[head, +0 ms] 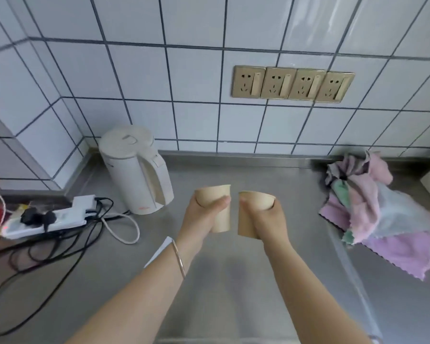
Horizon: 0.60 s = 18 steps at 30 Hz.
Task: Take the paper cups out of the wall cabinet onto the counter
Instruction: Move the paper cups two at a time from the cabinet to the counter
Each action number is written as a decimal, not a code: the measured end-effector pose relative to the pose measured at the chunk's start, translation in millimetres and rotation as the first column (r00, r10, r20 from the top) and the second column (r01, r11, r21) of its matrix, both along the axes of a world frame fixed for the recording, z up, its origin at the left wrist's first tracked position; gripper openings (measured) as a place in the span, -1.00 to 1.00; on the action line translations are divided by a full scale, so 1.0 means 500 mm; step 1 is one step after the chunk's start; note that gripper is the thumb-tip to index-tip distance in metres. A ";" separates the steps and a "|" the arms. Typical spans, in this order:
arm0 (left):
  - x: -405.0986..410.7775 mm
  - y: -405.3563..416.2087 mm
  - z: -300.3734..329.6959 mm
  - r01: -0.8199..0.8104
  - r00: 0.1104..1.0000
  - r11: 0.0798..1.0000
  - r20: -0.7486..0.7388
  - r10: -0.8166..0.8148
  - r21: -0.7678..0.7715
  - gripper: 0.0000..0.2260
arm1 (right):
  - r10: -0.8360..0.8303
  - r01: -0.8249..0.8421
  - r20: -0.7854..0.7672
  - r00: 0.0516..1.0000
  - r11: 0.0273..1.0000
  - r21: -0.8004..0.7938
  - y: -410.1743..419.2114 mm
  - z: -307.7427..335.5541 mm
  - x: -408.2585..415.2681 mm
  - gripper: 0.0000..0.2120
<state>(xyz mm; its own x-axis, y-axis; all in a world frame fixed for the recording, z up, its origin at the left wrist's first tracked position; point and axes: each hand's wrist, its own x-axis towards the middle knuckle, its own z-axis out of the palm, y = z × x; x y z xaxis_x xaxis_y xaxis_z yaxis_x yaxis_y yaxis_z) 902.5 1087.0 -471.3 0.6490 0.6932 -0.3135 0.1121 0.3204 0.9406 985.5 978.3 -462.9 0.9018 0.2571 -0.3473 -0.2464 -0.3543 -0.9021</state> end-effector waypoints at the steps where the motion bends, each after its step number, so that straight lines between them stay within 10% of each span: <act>1: 0.006 0.015 0.000 0.017 1.000 1.000 -0.005 -0.017 0.004 -0.60 | -0.010 0.010 -0.015 1.000 1.000 -0.004 0.013 -0.005 0.007 -0.31; 10: 0.135 0.159 -0.084 0.029 0.994 0.999 -0.108 -0.025 0.037 -0.26 | 0.000 -0.002 -0.103 0.995 1.000 -0.017 0.142 -0.083 0.138 -0.59; 18: 0.258 0.233 -0.191 -0.137 0.978 0.986 -0.147 0.151 0.099 -0.56 | 0.134 -0.134 0.053 0.990 0.991 -0.005 0.229 -0.176 0.268 -0.44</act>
<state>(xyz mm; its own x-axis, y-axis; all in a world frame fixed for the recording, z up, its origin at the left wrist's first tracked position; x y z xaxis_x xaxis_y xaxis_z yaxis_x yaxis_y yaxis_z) 1031.6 1203.5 -566.7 0.4890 0.8051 -0.3356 0.2161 0.2609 0.9409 1119.6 1092.9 -550.9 0.8763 0.3767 -0.3005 -0.1486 -0.3820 -0.9121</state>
